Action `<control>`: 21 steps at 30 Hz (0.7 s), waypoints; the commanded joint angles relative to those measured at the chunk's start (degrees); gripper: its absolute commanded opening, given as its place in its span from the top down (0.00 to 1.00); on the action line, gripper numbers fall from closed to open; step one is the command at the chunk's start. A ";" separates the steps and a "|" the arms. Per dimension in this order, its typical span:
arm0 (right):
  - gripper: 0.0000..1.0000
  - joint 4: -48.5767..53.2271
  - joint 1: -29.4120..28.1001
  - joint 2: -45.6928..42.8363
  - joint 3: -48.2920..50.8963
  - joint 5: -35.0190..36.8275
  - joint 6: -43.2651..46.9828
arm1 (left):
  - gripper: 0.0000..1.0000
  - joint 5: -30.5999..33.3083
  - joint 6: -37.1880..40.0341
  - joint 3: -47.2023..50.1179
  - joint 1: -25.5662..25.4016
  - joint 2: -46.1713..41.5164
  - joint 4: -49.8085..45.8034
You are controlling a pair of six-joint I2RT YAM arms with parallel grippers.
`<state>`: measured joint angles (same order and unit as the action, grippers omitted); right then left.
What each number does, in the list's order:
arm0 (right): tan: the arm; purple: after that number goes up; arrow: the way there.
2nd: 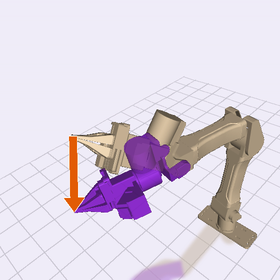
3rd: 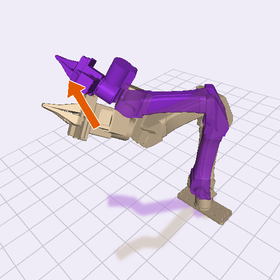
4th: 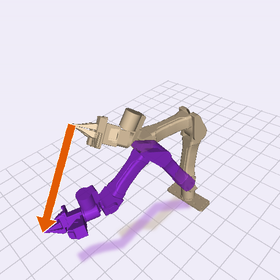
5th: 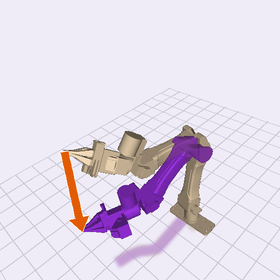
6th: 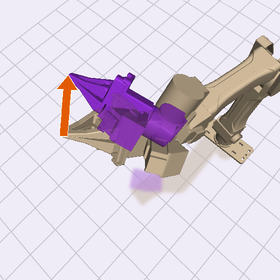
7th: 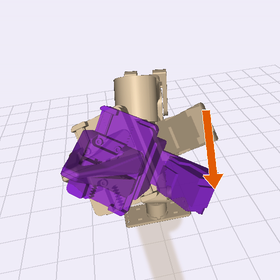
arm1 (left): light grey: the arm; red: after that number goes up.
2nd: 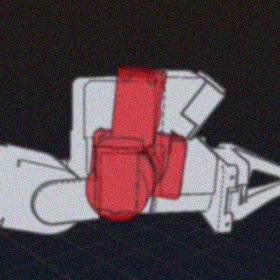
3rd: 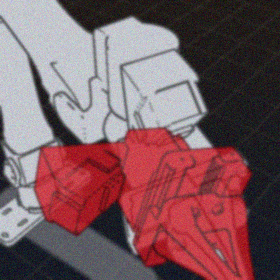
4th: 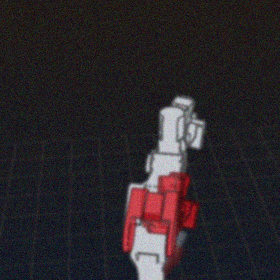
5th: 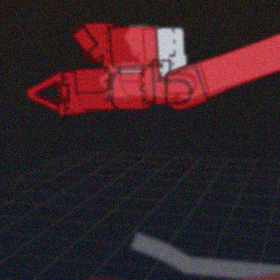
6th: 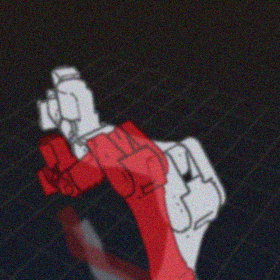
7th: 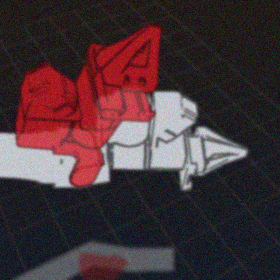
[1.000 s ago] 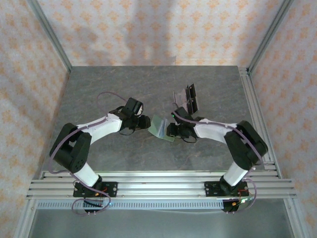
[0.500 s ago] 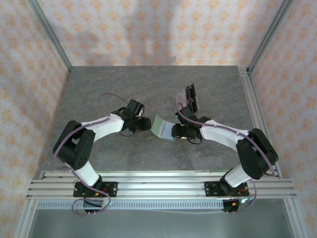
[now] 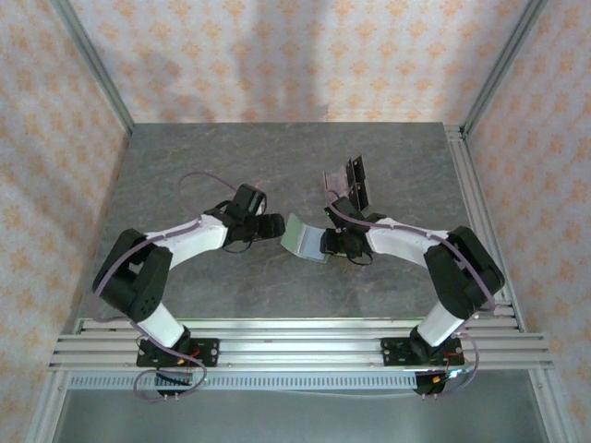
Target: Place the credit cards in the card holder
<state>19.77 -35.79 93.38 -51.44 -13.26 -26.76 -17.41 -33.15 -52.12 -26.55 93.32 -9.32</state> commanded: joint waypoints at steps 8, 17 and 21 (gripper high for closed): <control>0.59 -2.37 0.63 2.36 -1.34 -1.02 1.18 | 0.33 -6.12 -3.04 -3.87 -0.40 5.59 7.29; 0.65 -2.03 0.63 3.71 -2.61 -1.95 1.89 | 0.30 -1.69 -5.52 1.19 -0.42 -0.25 13.15; 0.65 -2.04 0.63 4.17 -2.61 -1.95 2.02 | 0.29 -2.42 -4.97 0.06 -0.39 0.16 12.64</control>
<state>17.96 -35.42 96.33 -52.90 -15.05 -25.63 -21.37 -37.71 -51.48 -26.55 94.52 1.32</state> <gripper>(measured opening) 0.350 0.713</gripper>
